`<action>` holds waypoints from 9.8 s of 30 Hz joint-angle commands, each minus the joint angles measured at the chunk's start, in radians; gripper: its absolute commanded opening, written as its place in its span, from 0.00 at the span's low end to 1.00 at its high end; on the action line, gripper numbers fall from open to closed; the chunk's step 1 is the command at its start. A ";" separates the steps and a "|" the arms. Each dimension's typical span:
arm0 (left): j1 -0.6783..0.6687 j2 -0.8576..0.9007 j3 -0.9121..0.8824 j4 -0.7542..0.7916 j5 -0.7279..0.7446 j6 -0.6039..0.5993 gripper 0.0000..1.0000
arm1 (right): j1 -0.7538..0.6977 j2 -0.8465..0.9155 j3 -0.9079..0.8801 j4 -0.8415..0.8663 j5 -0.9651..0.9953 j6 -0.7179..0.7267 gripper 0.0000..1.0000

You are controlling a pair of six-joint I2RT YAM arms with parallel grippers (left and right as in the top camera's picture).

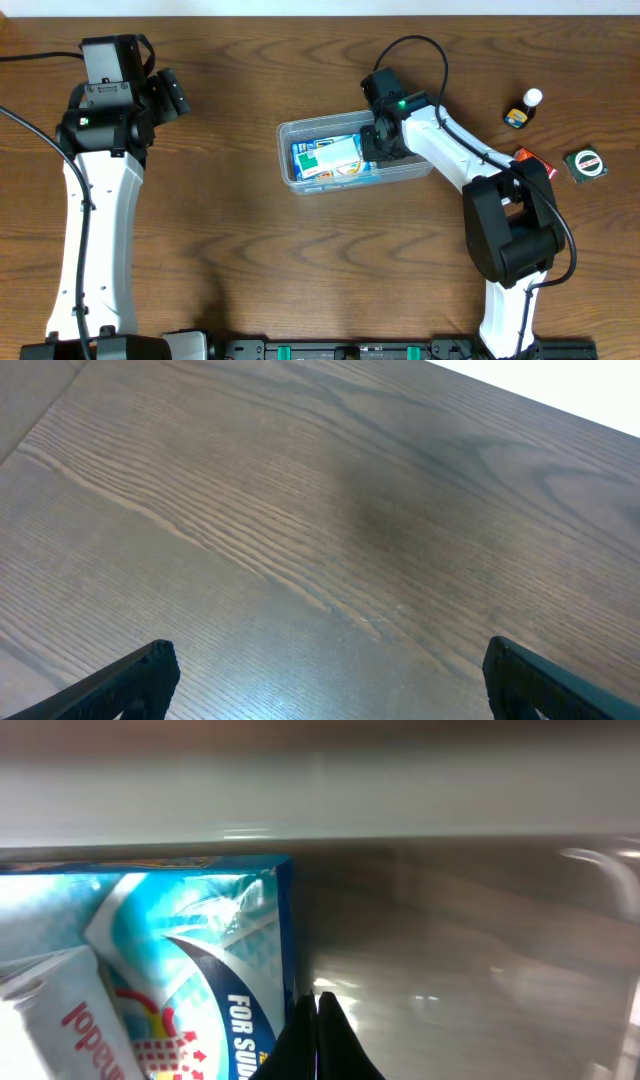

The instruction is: Pack container

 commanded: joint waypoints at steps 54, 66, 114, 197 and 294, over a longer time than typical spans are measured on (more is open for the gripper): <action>0.002 0.000 0.003 -0.003 -0.015 -0.013 0.98 | -0.667 -0.520 -0.480 0.105 0.151 0.032 0.99; 0.002 0.000 0.003 -0.003 -0.015 -0.013 0.98 | -0.724 -0.484 -0.541 0.263 0.153 0.033 0.99; 0.002 0.000 0.003 -0.003 -0.016 -0.013 0.98 | -0.642 -0.585 -0.539 0.226 0.126 0.016 0.73; 0.002 0.000 0.003 -0.003 -0.015 -0.013 0.98 | 0.010 -0.185 -0.193 0.283 0.209 -0.077 0.93; 0.002 0.000 0.003 -0.003 -0.015 -0.013 0.98 | -0.986 -0.138 -0.018 -0.095 0.074 0.187 0.99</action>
